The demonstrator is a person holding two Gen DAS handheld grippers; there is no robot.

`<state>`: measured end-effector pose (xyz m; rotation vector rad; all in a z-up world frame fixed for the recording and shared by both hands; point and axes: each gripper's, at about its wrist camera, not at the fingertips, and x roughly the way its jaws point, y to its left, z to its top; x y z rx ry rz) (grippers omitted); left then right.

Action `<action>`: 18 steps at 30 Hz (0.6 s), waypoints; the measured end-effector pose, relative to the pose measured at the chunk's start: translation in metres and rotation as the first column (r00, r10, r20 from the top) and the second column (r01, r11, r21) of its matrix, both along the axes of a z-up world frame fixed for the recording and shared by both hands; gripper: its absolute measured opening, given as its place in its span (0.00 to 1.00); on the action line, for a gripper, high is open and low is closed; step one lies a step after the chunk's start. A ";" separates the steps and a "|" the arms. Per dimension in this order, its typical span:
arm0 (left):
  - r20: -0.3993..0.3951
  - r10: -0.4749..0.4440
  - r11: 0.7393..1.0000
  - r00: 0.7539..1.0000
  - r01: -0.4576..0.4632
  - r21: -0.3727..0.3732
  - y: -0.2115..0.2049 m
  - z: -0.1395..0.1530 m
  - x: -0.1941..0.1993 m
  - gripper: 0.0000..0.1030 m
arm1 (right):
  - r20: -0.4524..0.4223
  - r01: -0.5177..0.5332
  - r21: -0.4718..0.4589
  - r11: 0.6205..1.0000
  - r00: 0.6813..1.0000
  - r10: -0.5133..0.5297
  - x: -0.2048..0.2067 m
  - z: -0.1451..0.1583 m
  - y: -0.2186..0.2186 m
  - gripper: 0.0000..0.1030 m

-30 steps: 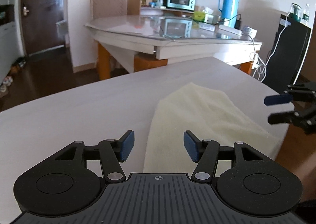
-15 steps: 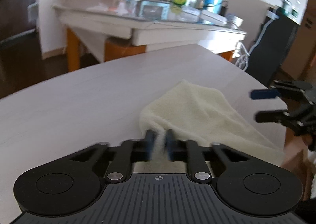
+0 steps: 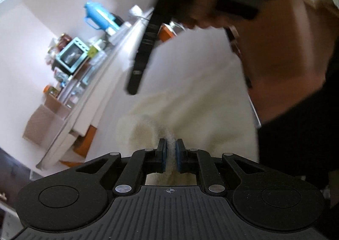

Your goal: Fold towel

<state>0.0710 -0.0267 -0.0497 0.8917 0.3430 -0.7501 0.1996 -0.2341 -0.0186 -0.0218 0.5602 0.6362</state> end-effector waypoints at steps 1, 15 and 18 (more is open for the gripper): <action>-0.019 0.020 0.999 1.000 -0.020 -0.033 0.005 0.003 0.002 0.11 | -0.002 -0.006 -0.001 1.000 1.000 0.006 0.000 0.000 0.003 0.63; -0.332 0.251 0.850 0.909 -0.371 -0.373 0.073 0.046 0.045 0.38 | 0.017 -0.068 -0.194 0.979 0.997 0.072 -0.012 -0.027 0.039 0.63; -0.410 0.315 0.806 0.856 -0.469 -0.361 0.081 0.043 0.077 0.38 | 0.021 -0.070 -0.227 0.971 0.997 0.077 -0.018 -0.033 0.041 0.63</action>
